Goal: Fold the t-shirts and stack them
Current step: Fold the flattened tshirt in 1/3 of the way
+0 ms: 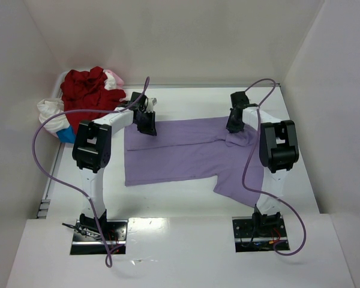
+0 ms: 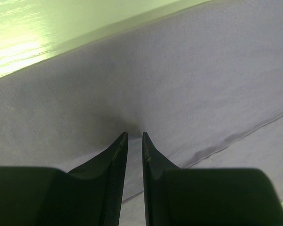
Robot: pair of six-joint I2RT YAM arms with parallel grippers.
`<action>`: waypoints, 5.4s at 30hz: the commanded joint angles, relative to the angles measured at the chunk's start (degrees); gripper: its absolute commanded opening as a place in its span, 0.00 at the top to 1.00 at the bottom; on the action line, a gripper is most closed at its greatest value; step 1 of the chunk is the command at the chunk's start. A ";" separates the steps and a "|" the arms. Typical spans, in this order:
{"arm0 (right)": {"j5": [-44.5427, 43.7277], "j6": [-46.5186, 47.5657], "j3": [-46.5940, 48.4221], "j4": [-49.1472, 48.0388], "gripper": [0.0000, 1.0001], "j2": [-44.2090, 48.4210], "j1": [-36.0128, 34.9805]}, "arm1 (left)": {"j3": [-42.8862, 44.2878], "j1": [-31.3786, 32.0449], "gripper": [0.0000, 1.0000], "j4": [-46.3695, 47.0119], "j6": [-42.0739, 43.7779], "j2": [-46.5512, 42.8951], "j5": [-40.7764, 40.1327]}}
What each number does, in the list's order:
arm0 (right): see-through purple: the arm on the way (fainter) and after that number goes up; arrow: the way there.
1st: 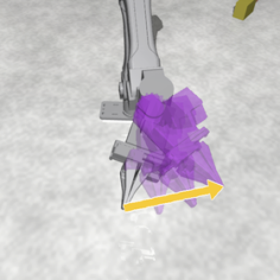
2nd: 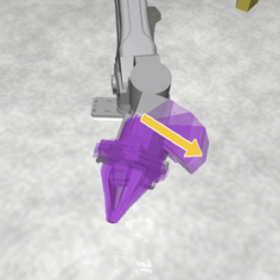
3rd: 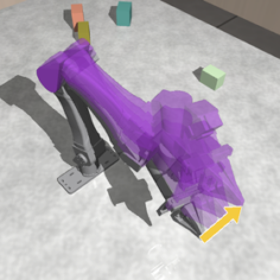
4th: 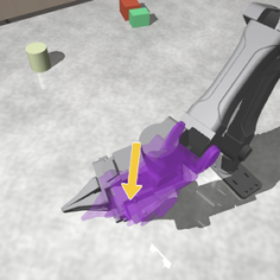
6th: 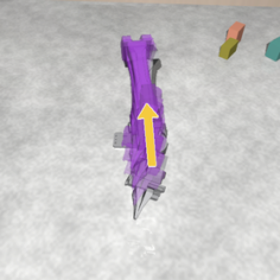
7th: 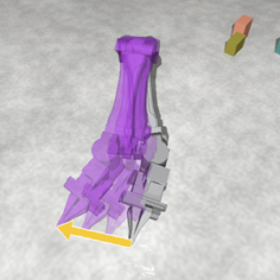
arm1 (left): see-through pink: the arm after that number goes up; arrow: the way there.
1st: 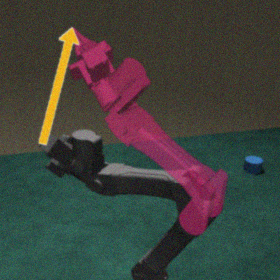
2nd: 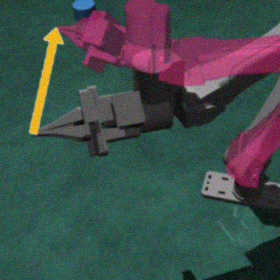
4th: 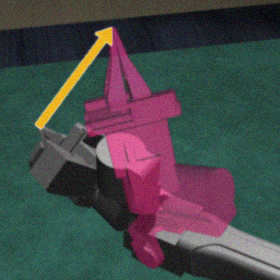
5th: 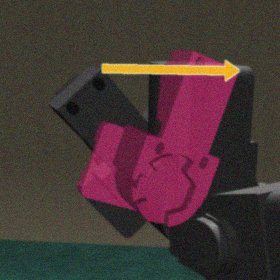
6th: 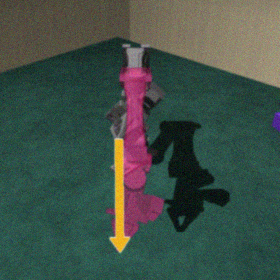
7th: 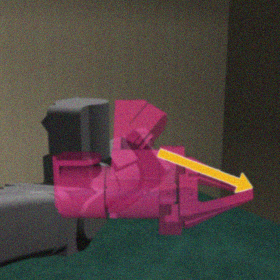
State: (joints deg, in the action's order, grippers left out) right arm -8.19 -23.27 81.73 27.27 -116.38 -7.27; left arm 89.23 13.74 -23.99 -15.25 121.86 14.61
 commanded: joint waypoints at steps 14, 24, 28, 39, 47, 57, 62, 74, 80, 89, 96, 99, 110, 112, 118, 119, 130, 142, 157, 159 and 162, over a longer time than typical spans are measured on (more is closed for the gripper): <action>10.64 -1.78 -15.28 2.44 1.00 16.09 -2.84 | -0.29 -0.20 0.74 -0.09 -0.49 2.15 -0.55; 13.02 -1.25 -18.28 6.74 0.93 18.64 -3.37 | -0.29 -0.20 0.75 -0.62 -0.49 2.15 -1.08; 10.92 -0.21 -17.05 9.65 0.68 19.43 -3.37 | 0.24 -0.20 0.75 -0.62 0.04 2.15 -1.08; 8.72 -0.73 -10.46 4.81 0.27 17.24 -3.37 | 0.24 -0.20 0.75 -0.62 0.04 2.15 -0.55; 2.82 -2.76 -9.75 2.45 0.27 14.96 -3.37 | 0.24 -0.20 0.75 -0.62 0.57 2.15 0.59; 6.60 -2.22 -5.80 -2.48 0.27 9.51 -3.37 | 0.24 -0.20 0.75 -0.62 0.57 2.15 0.59; 7.13 -1.69 -5.27 -3.18 0.27 8.97 -4.51 | 0.24 -0.20 0.75 -0.62 0.57 2.15 0.59; 7.13 -1.69 -5.88 -3.10 0.80 4.85 -5.56 | 0.24 -0.20 0.75 -0.62 0.57 2.68 0.59; 7.13 -1.69 -5.27 -1.26 0.99 6.86 -5.56 | 0.24 -0.20 0.75 -0.62 0.57 2.68 0.59; 16.35 -1.69 -12.12 -0.46 0.94 16.26 -5.56 | 0.24 -0.20 0.75 -0.62 0.57 3.20 0.59; 23.82 -1.69 -19.85 -2.39 0.91 18.56 -7.58 | 0.24 -0.20 0.75 -0.62 0.57 3.20 0.59; 23.83 -1.69 -21.08 -2.39 0.82 18.03 -8.72 | 0.24 -0.20 0.75 -0.62 0.57 3.73 0.59; 8.56 -1.87 -16.88 2.09 0.26 19.87 -8.73 | 0.24 0.33 0.75 -1.15 1.09 3.73 0.59; 4.26 -3.44 -15.90 2.09 0.25 20.58 -7.86 | 0.24 0.33 0.75 -1.15 1.09 3.73 0.59; -2.53 -4.59 -11.51 1.39 0.25 20.05 0.13 | 0.24 0.33 0.75 -1.68 1.09 3.73 0.59; -3.06 -4.59 -11.51 0.86 0.25 19.18 1.19 | 0.24 0.33 0.75 -1.68 1.09 3.73 0.59; -4.73 -1.70 -4.48 -2.66 0.41 6.97 7.27 | 0.24 0.33 0.75 -1.68 1.09 3.73 0.59; -8.87 -1.08 2.99 -2.66 0.87 -1.48 7.79 | 0.24 0.33 0.75 -2.20 1.09 3.73 0.59; -11.60 1.99 2.29 -2.74 1.00 -0.25 15.26 | 0.24 0.33 0.75 -2.20 1.09 4.26 0.07; -11.59 2.00 2.29 -3.27 1.00 -0.25 15.27 | 0.24 0.33 0.75 -2.20 1.09 4.26 0.07; -11.59 3.22 3.34 -3.27 1.00 -0.25 15.79 | 0.24 0.33 0.75 -2.20 1.09 4.26 0.07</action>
State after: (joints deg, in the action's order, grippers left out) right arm -18.09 -21.74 84.03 26.33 -117.80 8.45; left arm 89.76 13.52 -24.23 -15.16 122.83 15.25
